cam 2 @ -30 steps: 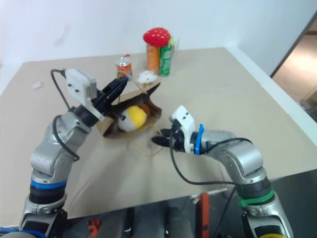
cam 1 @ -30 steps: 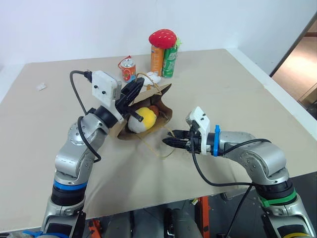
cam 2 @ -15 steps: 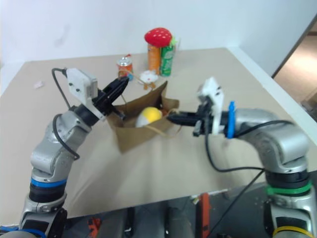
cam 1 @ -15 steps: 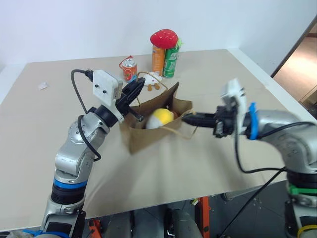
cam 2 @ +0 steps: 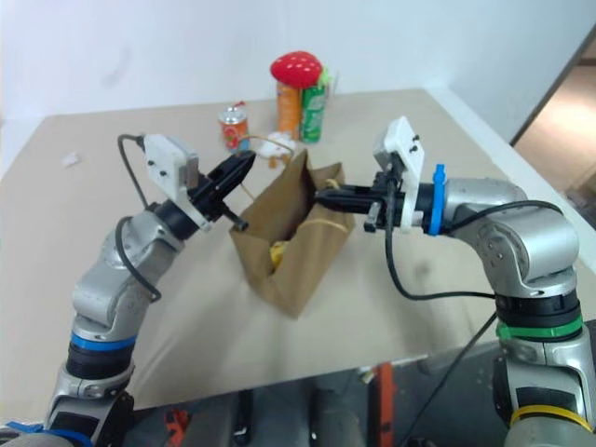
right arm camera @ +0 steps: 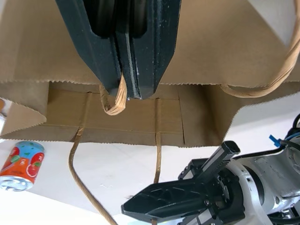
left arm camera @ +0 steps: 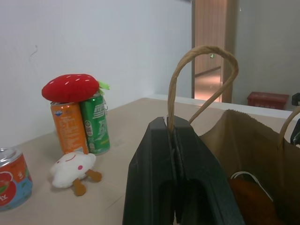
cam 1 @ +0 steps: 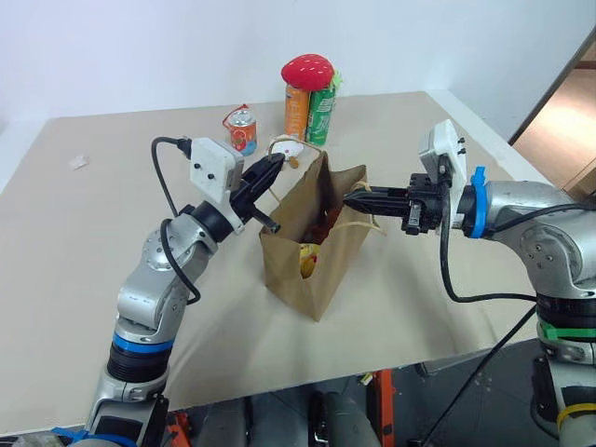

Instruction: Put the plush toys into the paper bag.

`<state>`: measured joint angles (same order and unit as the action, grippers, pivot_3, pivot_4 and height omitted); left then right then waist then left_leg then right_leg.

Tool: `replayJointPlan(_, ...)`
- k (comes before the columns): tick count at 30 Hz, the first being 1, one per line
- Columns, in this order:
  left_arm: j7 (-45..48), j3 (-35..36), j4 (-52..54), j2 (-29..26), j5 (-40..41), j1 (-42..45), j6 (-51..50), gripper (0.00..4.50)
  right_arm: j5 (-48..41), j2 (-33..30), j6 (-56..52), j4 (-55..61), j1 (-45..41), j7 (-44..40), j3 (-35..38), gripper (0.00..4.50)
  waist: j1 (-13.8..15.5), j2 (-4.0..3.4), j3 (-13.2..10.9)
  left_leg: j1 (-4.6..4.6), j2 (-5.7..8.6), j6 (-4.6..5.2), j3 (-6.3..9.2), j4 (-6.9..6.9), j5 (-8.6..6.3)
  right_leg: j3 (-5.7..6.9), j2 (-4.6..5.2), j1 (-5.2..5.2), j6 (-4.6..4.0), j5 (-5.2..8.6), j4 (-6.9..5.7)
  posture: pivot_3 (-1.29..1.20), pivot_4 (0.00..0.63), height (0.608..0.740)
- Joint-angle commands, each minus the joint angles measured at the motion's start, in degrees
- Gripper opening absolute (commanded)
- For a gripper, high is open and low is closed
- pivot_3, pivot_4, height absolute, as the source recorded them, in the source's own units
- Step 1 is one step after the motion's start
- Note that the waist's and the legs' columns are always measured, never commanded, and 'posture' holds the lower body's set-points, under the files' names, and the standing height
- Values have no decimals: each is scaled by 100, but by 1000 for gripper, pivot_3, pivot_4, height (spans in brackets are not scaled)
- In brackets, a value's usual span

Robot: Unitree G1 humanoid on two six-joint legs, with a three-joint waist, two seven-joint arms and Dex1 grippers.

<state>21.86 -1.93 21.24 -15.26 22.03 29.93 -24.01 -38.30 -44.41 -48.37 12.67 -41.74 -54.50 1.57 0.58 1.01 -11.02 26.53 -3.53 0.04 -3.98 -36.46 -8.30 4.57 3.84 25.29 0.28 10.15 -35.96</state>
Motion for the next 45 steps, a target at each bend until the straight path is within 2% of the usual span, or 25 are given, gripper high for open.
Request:
replayJointPlan(1, 30, 200, 140, -76, 1, 206, 151, 0, 137, 122, 265, -50, -235, 40, -11, 64, 0, 0, 0, 0, 0, 0, -1, 0, 0, -1, 0, 0, 0, 0, 0, 0, 150, 740)
replayJointPlan(12, 302, 328, -160, -366, -137, 278, 353, 0, 552, 208, 643, -629, -429, -40, -92, 64, 0, 0, 0, 0, -1, 0, -1, 0, 0, 0, -3, 0, 0, 0, -1, 0, 150, 740)
replayJointPlan(20, 442, 253, -236, -411, -179, 138, 377, 0, 498, 445, 547, -473, -319, -81, -242, 64, 0, 0, 0, 0, -2, 0, -1, 0, 0, 0, -4, 1, 0, 0, -1, 0, 150, 740)
replayJointPlan(21, 511, 254, -236, -412, -84, 101, 301, 0, 483, 502, 524, -508, -315, -17, -203, 352, 0, 0, 0, 0, -2, 0, -2, 0, 0, 0, -4, 1, 1, -1, -1, 0, 150, 740)
replayJointPlan(22, 590, 277, -224, -407, 73, 67, 185, 0, 476, 563, 539, -543, -319, 42, -160, 352, 0, 0, 0, 0, -3, 0, -1, 0, 0, 0, -5, 1, 1, -1, -1, 0, 150, 740)
replayJointPlan(23, 642, 288, -216, -418, 145, 38, 132, 529, 491, 591, 581, -564, -325, 52, -150, 970, -1, 0, 0, 0, -4, 0, -1, 0, 0, 0, -5, 1, 1, -1, -2, 0, 150, 740)
replayJointPlan(25, 655, 295, -224, -440, 109, 13, 168, 543, 438, 646, 614, -572, -355, 49, -90, 1307, -1, 0, 0, 0, -4, 0, -1, 0, 0, 0, -5, 1, 1, -1, -2, 0, 150, 740)
replayJointPlan(27, 663, 319, -239, -452, 84, 23, 190, 1637, 323, 714, 541, -608, -435, 81, 53, 2450, -1, 0, 0, 0, -4, 0, -1, 0, 0, 0, -5, 1, 1, -1, -3, 0, 150, 740)
replayJointPlan(28, 670, 338, -232, -460, 99, 27, 180, 1694, 273, 712, 523, -617, -465, 61, 108, 2501, -1, 0, 0, 0, -4, 0, -1, 0, 0, 0, -5, 1, 1, -1, -3, 0, 150, 740)
replayJointPlan(30, 695, 379, -230, -481, 144, 41, 160, 2020, 170, 684, 459, -718, -566, 94, 267, 2902, -1, 0, 0, 0, -4, 0, -1, 0, 0, 0, -6, 1, 1, -1, -3, 0, 150, 740)
replayJointPlan(31, 704, 389, -233, -491, 153, 46, 160, 2679, 136, 672, 427, -758, -602, 117, 326, 3526, -1, 0, 0, 0, -4, 0, -1, 0, 0, 0, -6, 1, 1, -1, -4, 0, 150, 740)
replayJointPlan(32, 721, 411, -229, -510, 171, 46, 155, 2700, 63, 616, 348, -796, -630, 108, 417, 3576, -1, 0, 0, 0, -4, 0, -1, 0, 0, 0, -6, 1, 0, -1, -4, 0, 150, 740)
replayJointPlan(34, 749, 440, -245, -541, 182, 56, 161, 3056, -25, 472, 208, -856, -642, 29, 513, 3968, -1, 0, 0, 0, -4, 0, -1, 0, 1, 0, -6, 1, 1, -1, -4, 0, 150, 740)
replayJointPlan(35, 767, 452, -257, -558, 182, 65, 167, 3559, -29, 287, 68, -874, -609, -110, 481, 4452, -1, 0, 0, 0, -3, 0, -2, 0, 1, -1, -5, 1, 1, -1, -4, 0, 150, 740)
replayJointPlan(36, 780, 454, -274, -568, 178, 78, 175, 3668, -2, 123, -9, -880, -564, -261, 418, 4489, 0, 0, 0, 0, -3, 0, -2, 0, 1, -1, -5, 1, 1, -1, -4, 0, 150, 740)
replayJointPlan(37, 792, 454, -284, -574, 175, 87, 179, 4285, 27, -17, -65, -879, -521, -375, 356, 4500, 5, 0, 0, 0, -4, 0, -2, 0, 1, 0, -5, 1, 0, -1, -4, 0, 150, 740)
replayJointPlan(38, 803, 450, -302, -571, 168, 98, 186, 4398, 71, -103, -80, -893, -492, -433, 300, 4500, 9, 0, 0, 0, -4, 0, -1, 0, 0, 0, -5, 0, 0, -1, -4, 0, 150, 740)
replayJointPlan(42, 819, 331, -260, -509, 151, 73, 207, 4398, 406, -315, 156, -1014, -399, -518, 106, 4500, 6, -1, 0, 0, -3, 0, -4, 1, 0, -2, -3, 1, -1, 1, -3, 0, 150, 740)
replayJointPlan(45, 880, 335, -176, -501, 240, 15, 161, 4398, 611, -357, 540, -1244, -523, -396, 313, 4500, -1, 0, 0, -3, -5, 0, -2, 1, 0, -2, -7, 2, -3, 0, -4, 0, 150, 740)
